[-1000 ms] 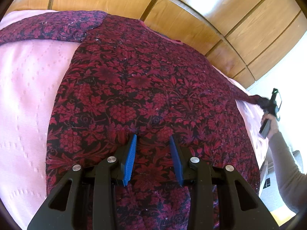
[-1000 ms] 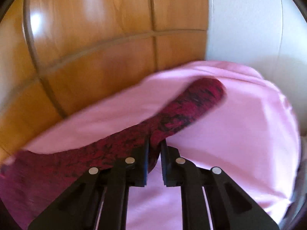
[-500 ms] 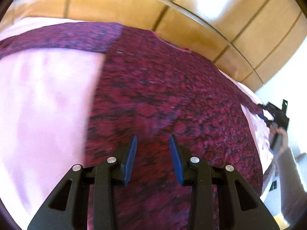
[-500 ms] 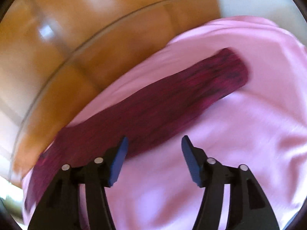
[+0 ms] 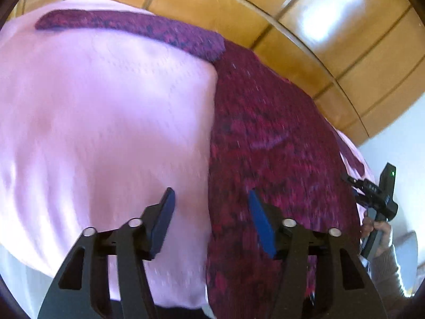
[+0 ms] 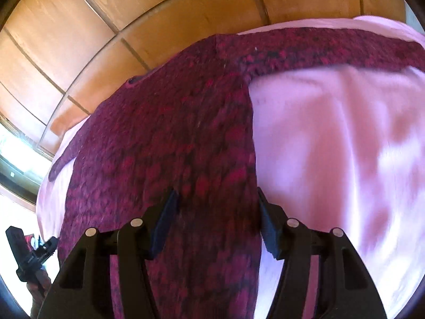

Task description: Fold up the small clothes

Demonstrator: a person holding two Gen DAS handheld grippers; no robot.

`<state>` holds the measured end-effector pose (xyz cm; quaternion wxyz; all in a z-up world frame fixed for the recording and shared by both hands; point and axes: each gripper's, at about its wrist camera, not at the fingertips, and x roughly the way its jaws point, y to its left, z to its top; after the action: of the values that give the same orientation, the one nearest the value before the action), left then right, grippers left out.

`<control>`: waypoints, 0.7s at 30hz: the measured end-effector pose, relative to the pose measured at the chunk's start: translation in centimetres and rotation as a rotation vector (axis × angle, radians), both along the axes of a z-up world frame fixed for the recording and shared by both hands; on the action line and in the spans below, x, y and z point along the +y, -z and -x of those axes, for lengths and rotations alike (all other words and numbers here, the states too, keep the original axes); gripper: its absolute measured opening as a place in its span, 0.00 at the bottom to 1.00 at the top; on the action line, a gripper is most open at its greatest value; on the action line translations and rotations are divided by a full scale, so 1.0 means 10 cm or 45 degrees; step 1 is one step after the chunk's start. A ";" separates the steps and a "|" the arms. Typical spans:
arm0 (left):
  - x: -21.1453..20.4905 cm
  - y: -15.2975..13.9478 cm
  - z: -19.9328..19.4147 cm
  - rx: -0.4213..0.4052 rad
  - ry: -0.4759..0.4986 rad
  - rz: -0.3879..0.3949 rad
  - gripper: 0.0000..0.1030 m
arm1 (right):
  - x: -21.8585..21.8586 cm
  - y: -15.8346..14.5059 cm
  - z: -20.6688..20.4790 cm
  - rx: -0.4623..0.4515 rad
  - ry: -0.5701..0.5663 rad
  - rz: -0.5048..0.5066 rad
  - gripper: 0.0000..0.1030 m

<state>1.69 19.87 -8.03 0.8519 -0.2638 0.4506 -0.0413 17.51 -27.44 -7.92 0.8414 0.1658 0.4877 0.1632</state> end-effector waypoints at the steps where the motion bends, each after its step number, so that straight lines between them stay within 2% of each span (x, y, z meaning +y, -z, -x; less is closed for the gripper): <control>1: -0.05 0.02 0.01 0.003 0.023 0.001 0.38 | -0.02 0.00 0.10 0.008 0.003 -0.016 0.57; 2: -0.09 0.04 0.04 -0.002 0.050 -0.005 0.30 | -0.06 0.00 0.18 0.012 0.001 -0.023 0.57; 3: -0.12 0.04 0.06 -0.012 0.067 -0.003 0.18 | -0.06 0.01 0.26 0.018 -0.005 -0.030 0.57; 6: -0.18 0.02 0.14 -0.035 0.091 -0.029 0.10 | -0.07 0.03 0.57 0.026 -0.036 -0.029 0.54; 8: -0.20 0.00 0.18 -0.051 0.093 -0.037 0.08 | -0.05 0.02 0.71 0.026 -0.049 -0.019 0.43; 10: -0.19 -0.03 0.23 -0.063 0.096 -0.042 0.07 | -0.07 -0.01 0.91 0.018 -0.061 0.009 0.18; 14: -0.18 -0.06 0.32 -0.061 0.098 -0.038 0.07 | -0.08 -0.14 1.09 -0.045 -0.085 0.032 0.15; 17: -0.19 -0.01 0.32 -0.024 0.111 -0.067 0.07 | 0.01 -0.07 1.13 -0.009 -0.103 0.079 0.15; 19: -0.21 -0.01 0.28 -0.009 0.121 -0.070 0.08 | 0.02 0.00 1.15 0.021 -0.108 0.073 0.15; 21: -0.22 -0.09 0.24 -0.020 0.103 -0.123 0.10 | -0.01 0.01 1.11 0.033 -0.090 0.039 0.16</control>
<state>-0.74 17.66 -7.15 0.8647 -0.2037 0.4558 -0.0561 6.41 -27.58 -8.01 0.8311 0.1377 0.5066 0.1834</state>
